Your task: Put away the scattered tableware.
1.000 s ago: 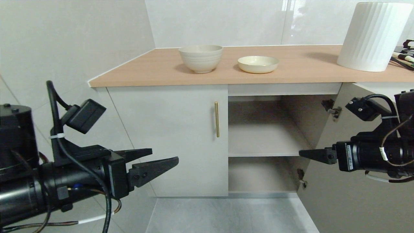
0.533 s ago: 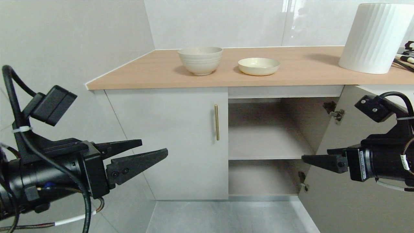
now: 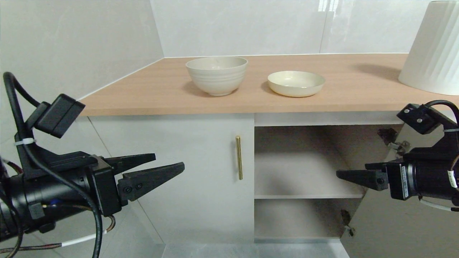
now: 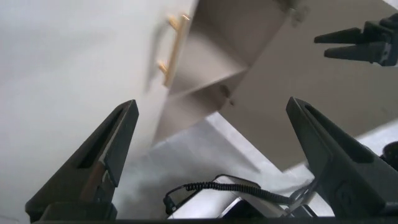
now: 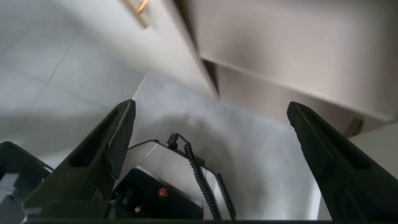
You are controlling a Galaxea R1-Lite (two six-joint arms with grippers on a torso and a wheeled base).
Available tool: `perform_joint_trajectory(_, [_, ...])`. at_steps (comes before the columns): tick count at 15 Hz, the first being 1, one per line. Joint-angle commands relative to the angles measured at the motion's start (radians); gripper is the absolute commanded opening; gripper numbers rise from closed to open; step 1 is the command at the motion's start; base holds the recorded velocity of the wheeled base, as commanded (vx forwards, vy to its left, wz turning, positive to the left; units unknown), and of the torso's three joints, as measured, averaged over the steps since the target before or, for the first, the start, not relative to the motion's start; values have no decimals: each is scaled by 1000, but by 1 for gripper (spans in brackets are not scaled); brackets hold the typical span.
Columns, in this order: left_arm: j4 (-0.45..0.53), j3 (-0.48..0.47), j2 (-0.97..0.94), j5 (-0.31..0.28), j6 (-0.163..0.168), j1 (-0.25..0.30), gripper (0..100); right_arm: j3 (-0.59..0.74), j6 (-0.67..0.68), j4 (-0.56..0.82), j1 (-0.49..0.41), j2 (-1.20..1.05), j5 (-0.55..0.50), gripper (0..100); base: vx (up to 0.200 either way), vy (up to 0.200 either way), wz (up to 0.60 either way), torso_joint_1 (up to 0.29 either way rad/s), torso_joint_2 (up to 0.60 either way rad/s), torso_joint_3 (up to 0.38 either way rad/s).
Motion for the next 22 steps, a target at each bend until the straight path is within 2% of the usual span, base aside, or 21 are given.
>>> perform_joint_trajectory(1, [-1, -1, 3, 0, 0, 0, 100, 5, -1, -5, 1, 2, 1, 100, 0, 0, 0, 0, 0, 0])
perform_joint_trajectory(7, [-3, -1, 1, 0, 0, 0, 100, 44, -4, -102, 1, -13, 1, 100, 0, 0, 0, 0, 0, 0])
perform_joint_trajectory(11, [-3, -7, 9, 0, 0, 6, 100, 46, -4, -103, 1, -22, 1, 100, 0, 0, 0, 93, -244, -206])
perform_joint_trajectory(15, [-1, -12, 17, -1, -2, 8, 100, 51, -4, -105, 1, -15, 1, 100, 0, 0, 0, 106, -505, -277])
perform_joint_trajectory(22, [-4, -23, 46, -1, -2, 9, 100, 52, -4, -106, -1, 13, 1, 100, 0, 0, 0, 231, -463, -274])
